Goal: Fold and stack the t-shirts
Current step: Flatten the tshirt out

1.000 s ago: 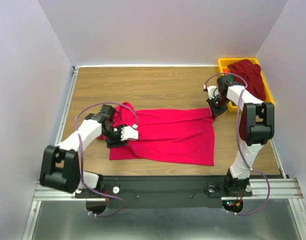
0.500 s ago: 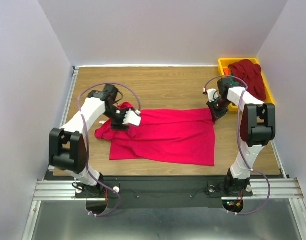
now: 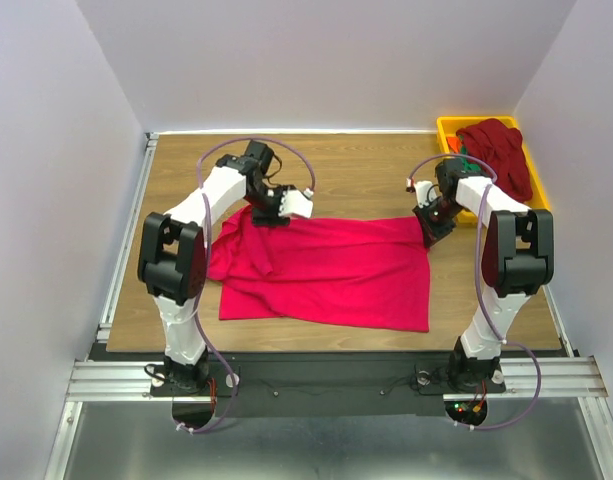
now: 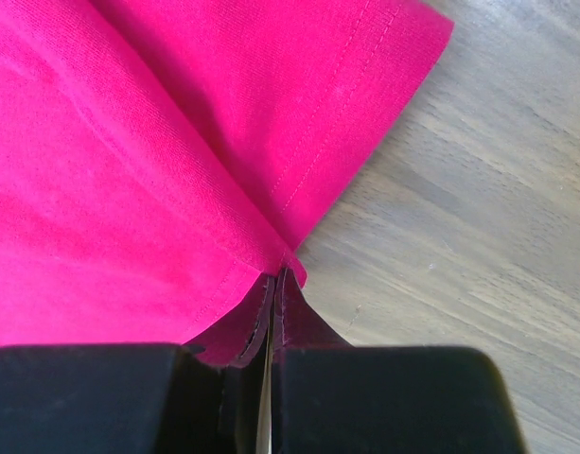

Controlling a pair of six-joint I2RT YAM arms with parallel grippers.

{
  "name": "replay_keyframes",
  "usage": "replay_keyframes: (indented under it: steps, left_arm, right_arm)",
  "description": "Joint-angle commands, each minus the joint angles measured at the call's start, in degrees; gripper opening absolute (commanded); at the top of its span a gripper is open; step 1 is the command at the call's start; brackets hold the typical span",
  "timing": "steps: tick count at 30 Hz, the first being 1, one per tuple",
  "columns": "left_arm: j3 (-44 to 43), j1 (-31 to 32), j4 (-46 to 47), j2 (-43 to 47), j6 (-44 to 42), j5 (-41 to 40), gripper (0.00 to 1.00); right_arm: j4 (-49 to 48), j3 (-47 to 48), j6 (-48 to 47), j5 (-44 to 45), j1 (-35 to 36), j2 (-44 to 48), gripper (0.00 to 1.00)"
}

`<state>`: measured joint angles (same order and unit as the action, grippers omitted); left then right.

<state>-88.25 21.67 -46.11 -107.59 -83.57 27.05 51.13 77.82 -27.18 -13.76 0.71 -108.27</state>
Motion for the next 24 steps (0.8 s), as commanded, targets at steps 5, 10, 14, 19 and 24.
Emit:
replay_keyframes:
  steps: [5,10,14,19,24]
  left_arm:
    - [-13.2,-2.9,-4.8,-8.8,-5.4,-7.4,0.67]
    - [-12.3,-3.6,-3.9,-11.6,-7.9,-11.2,0.67]
    - [-12.6,-4.6,-3.1,-12.9,-8.5,-12.4,0.54]
    - [-17.4,-8.6,-4.5,-12.6,-6.1,-9.7,0.06]
    - [-17.2,-15.8,-10.5,-7.2,-8.4,-4.8,0.00]
  right_arm:
    - [0.5,-0.5,-0.5,0.2,-0.4,2.4,0.01]
    - [0.0,-0.5,-0.4,0.2,-0.4,1.7,0.00]
    - [-1.2,-0.5,0.4,1.0,-0.4,-0.1,0.01]
    - [-3.7,1.4,2.4,3.3,-0.4,-2.4,0.01]
    - [-3.6,6.6,4.1,2.8,-2.4,-4.1,0.01]
